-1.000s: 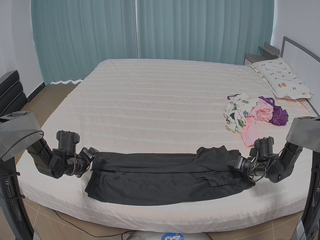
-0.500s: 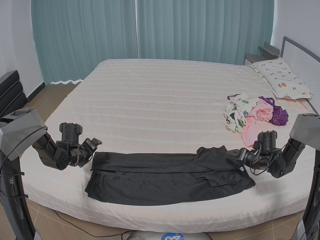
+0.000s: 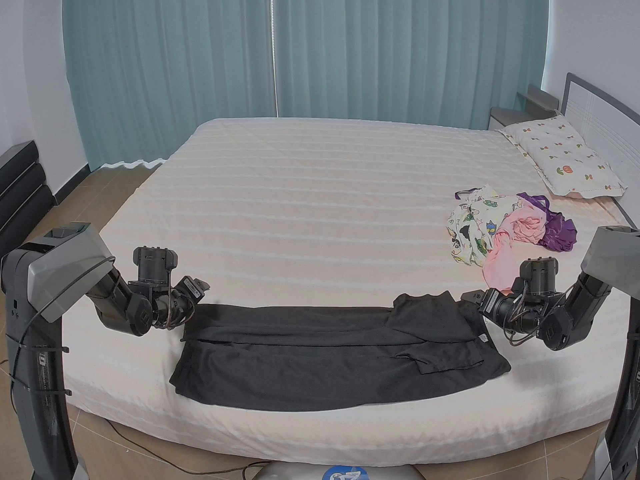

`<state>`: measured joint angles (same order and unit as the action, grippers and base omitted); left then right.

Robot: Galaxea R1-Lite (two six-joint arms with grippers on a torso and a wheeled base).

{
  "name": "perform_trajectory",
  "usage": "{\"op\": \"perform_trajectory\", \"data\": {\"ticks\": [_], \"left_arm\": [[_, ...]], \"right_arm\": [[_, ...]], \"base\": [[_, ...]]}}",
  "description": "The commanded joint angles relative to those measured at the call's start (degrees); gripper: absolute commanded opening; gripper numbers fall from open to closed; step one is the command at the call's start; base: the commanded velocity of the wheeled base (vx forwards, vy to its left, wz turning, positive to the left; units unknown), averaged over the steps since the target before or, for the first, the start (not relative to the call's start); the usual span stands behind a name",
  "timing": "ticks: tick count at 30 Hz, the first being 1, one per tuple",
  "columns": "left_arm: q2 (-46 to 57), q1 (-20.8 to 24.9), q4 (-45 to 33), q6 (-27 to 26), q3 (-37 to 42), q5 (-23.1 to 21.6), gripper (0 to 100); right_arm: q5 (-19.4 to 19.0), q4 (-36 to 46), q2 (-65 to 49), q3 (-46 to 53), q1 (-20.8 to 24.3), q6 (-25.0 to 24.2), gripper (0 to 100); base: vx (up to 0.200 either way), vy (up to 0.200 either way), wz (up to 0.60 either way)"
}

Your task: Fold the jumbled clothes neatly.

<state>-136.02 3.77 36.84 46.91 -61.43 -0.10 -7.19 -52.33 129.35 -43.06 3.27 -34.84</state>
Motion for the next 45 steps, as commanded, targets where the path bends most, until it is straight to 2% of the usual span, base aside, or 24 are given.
{"op": "perform_trajectory", "data": {"ticks": [1,13,25,31,32,45], "left_arm": [[-1.5,0.0,0.1,0.1,-0.3,0.1,0],[-1.2,-0.3,0.5,2.0,-0.1,1.7,0],[-1.1,-0.3,0.6,2.7,-0.2,2.0,0],[-1.0,-0.3,0.6,2.7,0.1,2.1,0],[-1.0,-0.3,0.6,2.7,0.1,2.1,0],[-1.2,-0.4,0.8,2.7,-0.2,2.1,0]], "right_arm": [[0.0,0.0,1.3,-0.4,-0.5,0.0,100],[0.0,1.7,4.2,-6.4,-2.1,-0.1,100],[0.2,8.6,9.4,-15.5,0.4,-2.1,100],[1.2,8.5,10.9,-17.1,0.5,-2.2,100],[1.4,8.4,10.9,-17.2,0.4,-2.3,0],[1.7,7.9,10.4,-17.2,-0.5,-3.7,0]], "base": [[0.0,0.0,0.0],[0.0,0.0,0.0],[0.0,0.0,0.0],[0.0,0.0,0.0],[0.0,0.0,0.0],[0.0,0.0,0.0]]}}
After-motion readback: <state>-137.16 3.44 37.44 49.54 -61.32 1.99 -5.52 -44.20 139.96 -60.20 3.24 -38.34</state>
